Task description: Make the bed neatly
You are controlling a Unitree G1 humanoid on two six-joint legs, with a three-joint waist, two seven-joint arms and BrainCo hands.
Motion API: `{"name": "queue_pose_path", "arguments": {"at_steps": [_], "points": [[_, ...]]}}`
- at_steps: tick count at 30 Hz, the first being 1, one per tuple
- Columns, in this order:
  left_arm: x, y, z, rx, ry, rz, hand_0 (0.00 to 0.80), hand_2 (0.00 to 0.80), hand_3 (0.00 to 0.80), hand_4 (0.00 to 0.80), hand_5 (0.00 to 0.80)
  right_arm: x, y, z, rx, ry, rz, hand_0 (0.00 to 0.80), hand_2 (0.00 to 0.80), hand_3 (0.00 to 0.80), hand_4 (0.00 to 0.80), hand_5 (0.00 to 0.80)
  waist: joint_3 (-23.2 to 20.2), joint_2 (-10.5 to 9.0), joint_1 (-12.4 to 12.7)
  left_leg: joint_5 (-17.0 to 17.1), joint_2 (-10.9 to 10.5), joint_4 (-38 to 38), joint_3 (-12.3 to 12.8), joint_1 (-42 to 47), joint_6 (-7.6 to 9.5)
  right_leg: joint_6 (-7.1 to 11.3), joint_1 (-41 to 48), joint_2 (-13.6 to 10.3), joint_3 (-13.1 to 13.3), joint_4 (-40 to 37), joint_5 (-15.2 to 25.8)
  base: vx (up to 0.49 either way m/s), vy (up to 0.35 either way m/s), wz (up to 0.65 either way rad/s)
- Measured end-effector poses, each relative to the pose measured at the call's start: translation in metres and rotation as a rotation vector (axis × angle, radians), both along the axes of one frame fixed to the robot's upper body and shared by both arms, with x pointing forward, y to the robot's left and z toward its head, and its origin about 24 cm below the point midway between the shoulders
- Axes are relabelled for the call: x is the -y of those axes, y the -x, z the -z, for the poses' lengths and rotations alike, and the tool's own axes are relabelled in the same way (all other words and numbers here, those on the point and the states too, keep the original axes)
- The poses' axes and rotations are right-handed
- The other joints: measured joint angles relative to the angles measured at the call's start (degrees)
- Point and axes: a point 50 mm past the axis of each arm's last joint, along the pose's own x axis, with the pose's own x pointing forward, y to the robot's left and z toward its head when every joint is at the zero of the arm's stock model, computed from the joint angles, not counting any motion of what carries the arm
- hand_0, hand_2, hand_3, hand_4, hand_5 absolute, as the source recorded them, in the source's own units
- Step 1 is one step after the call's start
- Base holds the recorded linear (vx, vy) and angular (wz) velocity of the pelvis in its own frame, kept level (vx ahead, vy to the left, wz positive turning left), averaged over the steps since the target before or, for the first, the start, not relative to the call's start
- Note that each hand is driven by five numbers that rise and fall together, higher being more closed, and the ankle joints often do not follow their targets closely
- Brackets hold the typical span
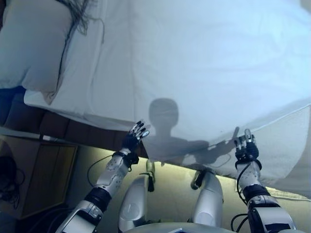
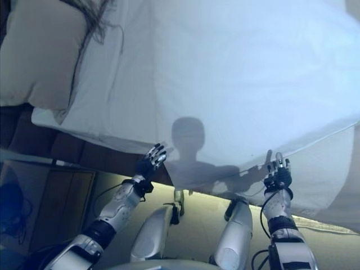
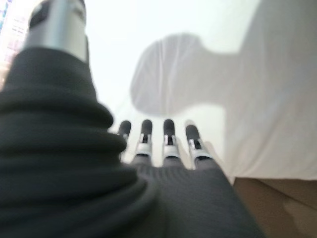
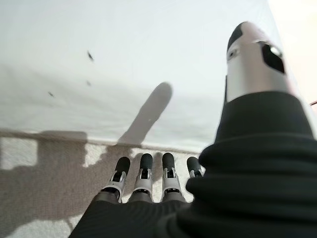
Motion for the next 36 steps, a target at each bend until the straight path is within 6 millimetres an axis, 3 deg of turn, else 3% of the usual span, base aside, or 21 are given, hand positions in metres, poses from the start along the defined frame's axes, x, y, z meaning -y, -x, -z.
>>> {"name": "queue_pose_path", "arguments": {"at_steps": [6, 19, 27, 36], "points": [[-0.001, -0.002, -0.005, 0.026, -0.001, 0.002, 0.0, 0.0, 0.0, 0.0, 0.0, 0.02, -0.005, -0.009, 0.056, -0.059, -0.011, 0.0, 0.0, 0.0, 0.0, 0.0, 2.23, 0.29, 0.76, -0.59, 0.33, 1.68, -0.48, -1.74, 0.11, -0.41, -0.92, -0.05, -0.1, 0.84, -0.07, -0.027, -0.034, 0.04], [-0.008, 0.002, -0.014, 0.047, 0.053, 0.019, 0.0, 0.0, 0.0, 0.0, 0.0, 0.054, 0.01, -0.015, 0.033, -0.111, -0.034, 0.0, 0.0, 0.0, 0.0, 0.0, 2.39, 1.51, 2.3, -0.59, -0.19, 1.8, -1.31, -2.41, 0.09, -0.3, -1.03, -0.97, -0.63, 1.8, -0.86, 0.039, -0.003, 0.04], [-0.01, 0.004, -0.013, 0.046, 0.07, 0.041, 0.0, 0.0, 0.0, 0.0, 0.0, 0.064, 0.016, -0.018, 0.003, -0.12, -0.038, 0.0, 0.0, 0.0, 0.0, 0.0, 2.24, 1.83, 3.41, -0.58, -0.14, 1.6, -1.39, -1.06, 0.09, -0.54, 0.53, -1.14, -1.06, 1.8, -0.79, 0.101, -0.036, 0.02], [-0.01, 0.014, -0.001, -0.02, 0.067, 0.073, 0.0, 0.0, 0.0, 0.0, 0.0, 0.069, 0.017, -0.021, 0.033, -0.161, -0.006, 0.0, 0.0, 0.0, 0.0, 0.0, -0.26, 1.01, 4.96, 0.6, 0.55, -0.59, -1.02, 2.55, 0.47, 0.0, 5.39, -1.8, -3.76, 0.57, -1.31, 0.103, -0.058, 0.11]]}}
